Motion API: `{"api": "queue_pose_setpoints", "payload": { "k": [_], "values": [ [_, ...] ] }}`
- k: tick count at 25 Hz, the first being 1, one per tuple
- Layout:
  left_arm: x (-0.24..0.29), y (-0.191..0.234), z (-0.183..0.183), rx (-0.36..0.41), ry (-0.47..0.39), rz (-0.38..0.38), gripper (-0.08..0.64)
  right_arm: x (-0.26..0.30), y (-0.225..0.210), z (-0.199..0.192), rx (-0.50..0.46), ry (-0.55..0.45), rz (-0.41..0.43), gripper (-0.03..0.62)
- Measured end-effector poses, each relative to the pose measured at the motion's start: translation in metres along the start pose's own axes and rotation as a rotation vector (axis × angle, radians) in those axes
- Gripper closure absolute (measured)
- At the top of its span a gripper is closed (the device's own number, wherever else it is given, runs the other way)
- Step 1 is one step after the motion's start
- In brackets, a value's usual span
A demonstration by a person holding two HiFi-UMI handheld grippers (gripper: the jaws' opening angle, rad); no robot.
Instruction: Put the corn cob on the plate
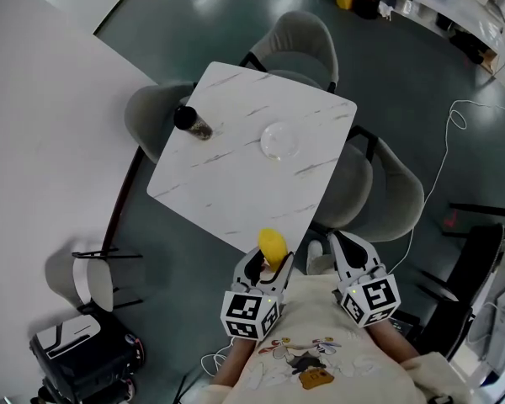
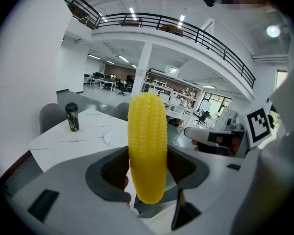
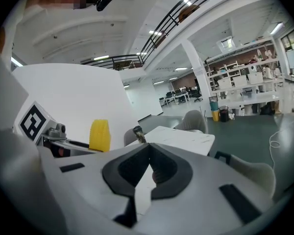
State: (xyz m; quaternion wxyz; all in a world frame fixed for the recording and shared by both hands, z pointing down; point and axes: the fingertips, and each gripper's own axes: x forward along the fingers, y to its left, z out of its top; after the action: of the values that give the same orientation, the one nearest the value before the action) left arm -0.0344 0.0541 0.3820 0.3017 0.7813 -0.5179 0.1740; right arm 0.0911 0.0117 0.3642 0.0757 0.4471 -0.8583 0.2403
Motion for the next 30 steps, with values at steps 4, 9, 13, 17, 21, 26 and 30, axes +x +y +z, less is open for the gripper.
{"api": "queue_pose_setpoints", "payload": {
  "k": [4, 9, 13, 17, 21, 26, 30],
  "values": [
    [0.007, 0.006, 0.005, 0.026, 0.001, -0.016, 0.319, 0.015, -0.005, 0.008, 0.007, -0.026, -0.017, 0.589],
    [0.011, 0.034, 0.027, 0.056, -0.017, -0.007, 0.319, 0.036, 0.006, 0.019, -0.028, -0.055, -0.011, 0.589],
    [0.015, 0.041, 0.041, 0.061, -0.022, -0.021, 0.319, 0.042, 0.008, 0.030, -0.053, -0.076, -0.025, 0.589],
    [0.023, 0.042, 0.048, 0.086, -0.016, -0.031, 0.319, 0.048, 0.003, 0.030, -0.039, -0.068, -0.039, 0.589],
    [0.031, 0.051, 0.054, 0.080, -0.021, -0.019, 0.319, 0.047, 0.006, 0.024, -0.051, -0.040, -0.026, 0.589],
    [0.047, 0.055, 0.053, 0.075, -0.019, -0.008, 0.319, 0.055, 0.001, 0.015, -0.053, -0.008, -0.006, 0.589],
    [0.051, 0.059, 0.050, 0.070, 0.006, -0.018, 0.319, 0.060, 0.005, 0.022, -0.087, -0.008, 0.006, 0.589]
  ]
}}
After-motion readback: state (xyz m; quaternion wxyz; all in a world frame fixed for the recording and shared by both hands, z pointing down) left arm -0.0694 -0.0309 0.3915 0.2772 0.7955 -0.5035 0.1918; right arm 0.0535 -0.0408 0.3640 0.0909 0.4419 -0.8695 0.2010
